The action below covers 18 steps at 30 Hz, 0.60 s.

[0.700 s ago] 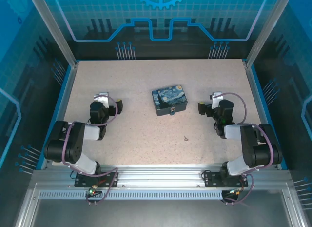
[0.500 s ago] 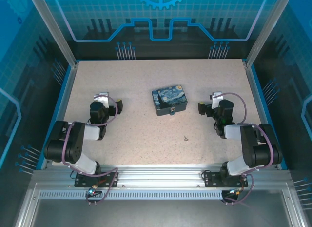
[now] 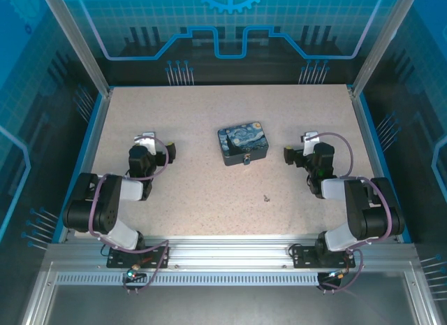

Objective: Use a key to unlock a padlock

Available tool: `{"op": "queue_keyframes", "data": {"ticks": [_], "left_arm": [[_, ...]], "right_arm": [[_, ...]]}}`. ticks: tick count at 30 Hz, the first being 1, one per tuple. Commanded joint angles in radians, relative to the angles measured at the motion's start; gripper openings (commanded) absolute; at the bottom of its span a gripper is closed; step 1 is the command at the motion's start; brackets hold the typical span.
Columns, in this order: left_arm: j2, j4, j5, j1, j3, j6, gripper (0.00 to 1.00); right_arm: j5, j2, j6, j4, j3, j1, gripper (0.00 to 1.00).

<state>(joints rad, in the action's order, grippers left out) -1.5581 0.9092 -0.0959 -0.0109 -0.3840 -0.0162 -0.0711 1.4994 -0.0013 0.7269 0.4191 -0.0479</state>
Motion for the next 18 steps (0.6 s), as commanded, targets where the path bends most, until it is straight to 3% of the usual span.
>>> {"op": "queue_keyframes", "data": {"ticks": [1,6,9,14,18], "left_arm": [[0.011,0.000,0.015,0.008,-0.004,0.012,0.99],[0.038,0.093,0.002,0.007,0.057,0.007,0.99],[0.200,0.108,-0.023,0.000,0.145,0.009,0.99],[0.539,-0.400,-0.023,-0.010,0.040,-0.127,0.99],[0.619,-0.702,-0.001,-0.013,-0.076,-0.298,0.99]], "right_arm": [[0.002,0.005,-0.001,0.025,0.014,-0.010,1.00],[0.029,-0.020,0.003,-0.022,0.032,0.002,1.00],[0.047,-0.140,0.039,-0.322,0.134,0.013,1.00],[0.103,-0.267,0.122,-0.635,0.219,-0.002,1.00],[0.157,-0.340,0.237,-0.828,0.260,-0.035,1.00]]}}
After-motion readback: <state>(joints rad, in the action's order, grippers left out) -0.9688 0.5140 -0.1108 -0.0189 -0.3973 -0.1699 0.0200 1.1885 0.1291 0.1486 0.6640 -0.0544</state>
